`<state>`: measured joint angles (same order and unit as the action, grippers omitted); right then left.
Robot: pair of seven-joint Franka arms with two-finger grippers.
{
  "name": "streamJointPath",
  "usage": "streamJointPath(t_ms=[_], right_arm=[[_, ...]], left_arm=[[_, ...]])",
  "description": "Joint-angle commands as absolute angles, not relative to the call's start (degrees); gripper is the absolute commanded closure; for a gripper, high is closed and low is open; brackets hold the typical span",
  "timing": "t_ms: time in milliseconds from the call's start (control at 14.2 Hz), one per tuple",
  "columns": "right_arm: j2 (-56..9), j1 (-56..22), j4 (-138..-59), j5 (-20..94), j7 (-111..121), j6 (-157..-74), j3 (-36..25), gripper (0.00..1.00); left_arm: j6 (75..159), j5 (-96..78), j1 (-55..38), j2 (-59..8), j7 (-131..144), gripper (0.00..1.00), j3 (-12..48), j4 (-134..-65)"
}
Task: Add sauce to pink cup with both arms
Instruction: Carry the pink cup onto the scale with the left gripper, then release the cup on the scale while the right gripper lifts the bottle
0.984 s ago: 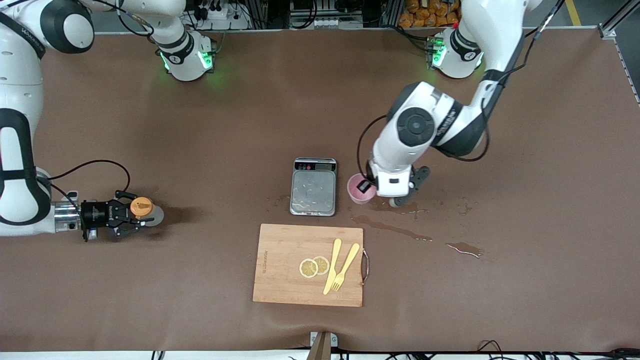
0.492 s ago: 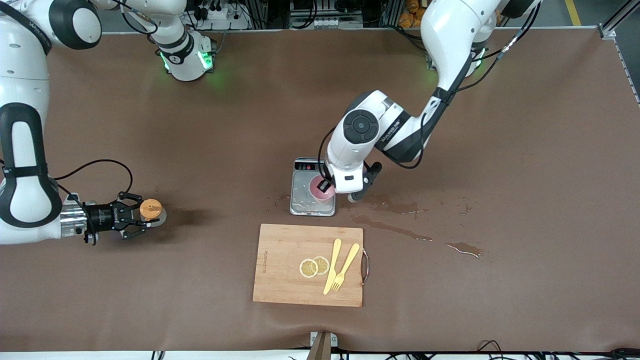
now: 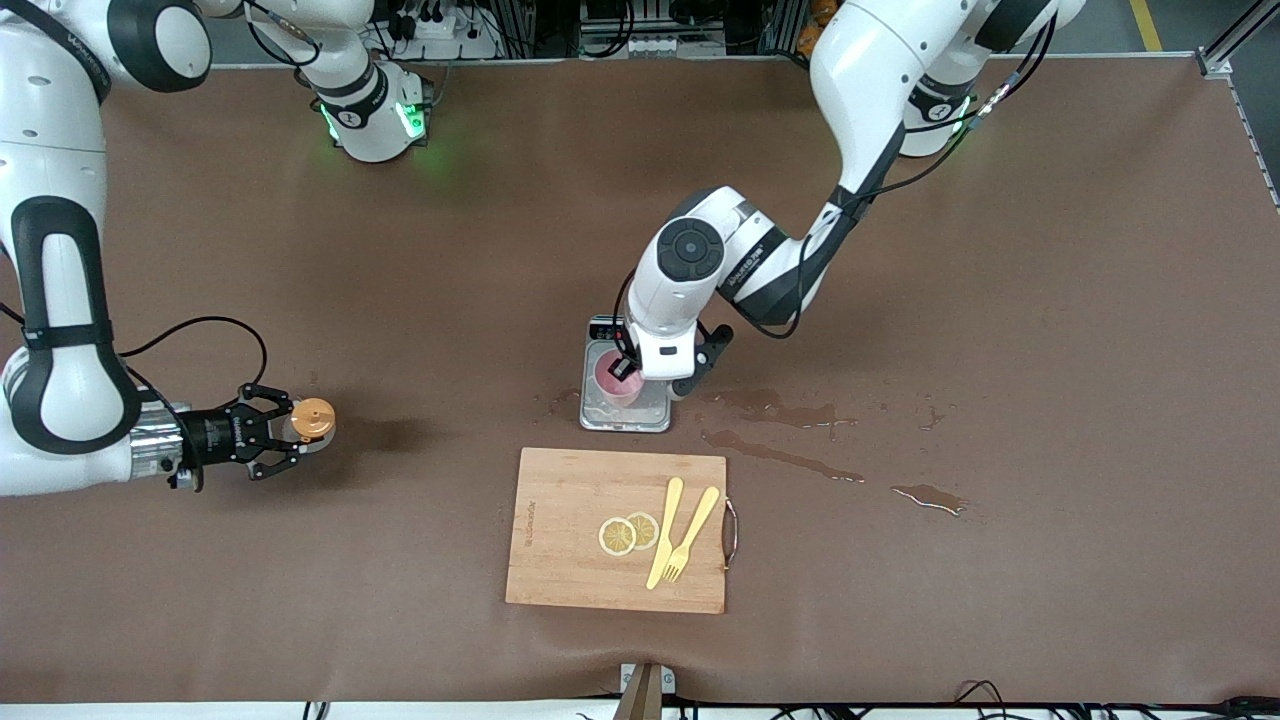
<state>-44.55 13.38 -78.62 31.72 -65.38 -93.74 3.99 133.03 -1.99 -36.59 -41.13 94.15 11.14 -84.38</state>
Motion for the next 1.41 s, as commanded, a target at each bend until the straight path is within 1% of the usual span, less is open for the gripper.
streamJointPath(t_ms=[0, 281, 351, 422, 492, 562, 1195, 1265, 1335], right_arm=[[-42.6, 10.1, -77.8, 28.4, -71.3, -93.8, 3.5, 0.56], [-42.6, 6.9, -75.6, 25.6, -78.4, -93.8, 3.5, 0.56], [-42.6, 6.0, -75.2, 25.1, -80.0, -93.8, 3.5, 0.56], [-42.6, 5.3, -75.0, 24.5, -81.2, -93.8, 3.5, 0.56], [-42.6, 4.6, -74.9, 23.8, -83.0, -93.9, 3.5, 0.56], [-42.6, 3.8, -74.4, 23.2, -84.9, -93.9, 3.5, 0.56], [-42.6, -4.6, -71.8, 18.2, -99.5, -95.1, 3.5, 0.58], [-42.7, -6.0, -71.1, 17.2, -101.5, -95.3, 3.3, 0.61], [-42.7, -7.5, -70.5, 15.1, -103.7, -95.4, 3.3, 0.62]], left_arm=[[133.3, -1.2, -37.8, -42.2, 95.1, 1.0, 10.3, -82.8], [133.3, -0.5, -38.5, -43.2, 95.2, 1.0, 10.2, -82.8], [133.3, -0.6, -38.3, -43.1, 95.2, 0.95, 10.3, -82.8], [133.3, -0.9, -38.0, -43.0, 95.4, 0.68, 10.3, -82.7], [133.3, -1.1, -37.7, -42.8, 96.7, 0.29, 10.3, -82.6], [133.3, -0.4, -37.8, -42.8, 96.5, 0.0, 10.2, -82.5], [132.5, 0.1, -36.4, -39.7, 96.4, 0.0, 10.3, -82.8], [131.0, 0.0, -35.8, -38.4, 96.2, 0.0, 10.3, -82.9], [128.7, 0.1, -35.0, -37.5, 95.7, 0.0, 10.3, -82.9]])
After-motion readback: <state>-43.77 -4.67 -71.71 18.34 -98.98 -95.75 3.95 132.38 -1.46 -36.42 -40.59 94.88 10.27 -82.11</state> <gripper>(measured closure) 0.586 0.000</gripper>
